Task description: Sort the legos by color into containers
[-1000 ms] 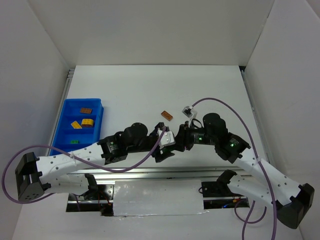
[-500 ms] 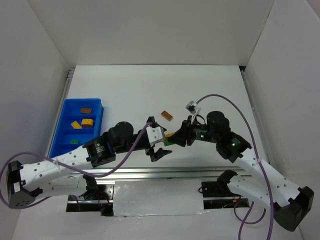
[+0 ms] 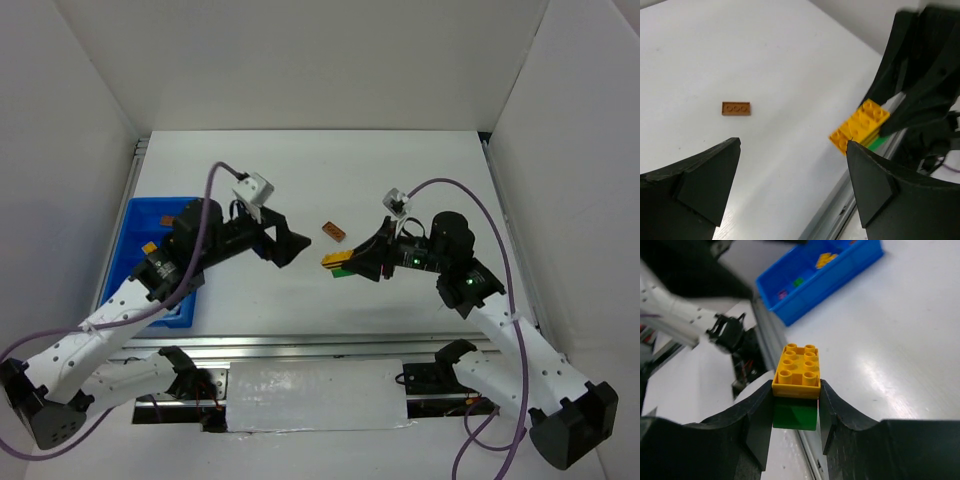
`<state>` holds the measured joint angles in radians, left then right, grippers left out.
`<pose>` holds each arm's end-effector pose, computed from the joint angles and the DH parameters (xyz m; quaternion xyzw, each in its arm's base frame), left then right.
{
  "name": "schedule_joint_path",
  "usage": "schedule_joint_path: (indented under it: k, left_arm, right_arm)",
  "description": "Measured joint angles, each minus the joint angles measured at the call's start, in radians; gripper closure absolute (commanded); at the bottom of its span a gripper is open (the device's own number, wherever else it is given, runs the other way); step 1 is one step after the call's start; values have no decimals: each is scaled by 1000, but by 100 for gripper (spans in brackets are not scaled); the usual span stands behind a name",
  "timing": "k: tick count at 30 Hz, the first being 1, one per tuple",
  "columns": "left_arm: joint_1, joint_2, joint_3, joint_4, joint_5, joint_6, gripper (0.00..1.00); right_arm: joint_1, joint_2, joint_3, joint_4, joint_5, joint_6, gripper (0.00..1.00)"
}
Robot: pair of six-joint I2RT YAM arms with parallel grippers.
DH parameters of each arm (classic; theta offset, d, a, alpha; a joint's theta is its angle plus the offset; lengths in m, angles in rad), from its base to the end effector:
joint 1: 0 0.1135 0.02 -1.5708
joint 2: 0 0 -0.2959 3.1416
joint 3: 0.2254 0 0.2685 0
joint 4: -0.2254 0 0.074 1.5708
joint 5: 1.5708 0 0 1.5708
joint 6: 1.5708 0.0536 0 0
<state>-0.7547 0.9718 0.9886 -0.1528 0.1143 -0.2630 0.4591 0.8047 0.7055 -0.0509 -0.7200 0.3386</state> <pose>0.1706 -0.1688 0.4050 0.2195 0.7205 -0.3573 0.5522 0.1584 0.1177 0.3434 -0.2720 0.6944 0.4831 0.4587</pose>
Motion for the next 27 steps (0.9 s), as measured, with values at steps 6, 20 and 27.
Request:
schedule_joint_path:
  k: [6,20,27]
  left_arm:
    - [110,16,56,56,413,-108,0]
    - [42,89,-53,183,761,-187,3]
    - [-6,147,-37,165,738,-182,36]
  right_arm:
    - [-4,77,71,-12,-245,-37,100]
    - [0,142,125,57,-473,38,100]
    - [21,146,125,67,-467,43,100]
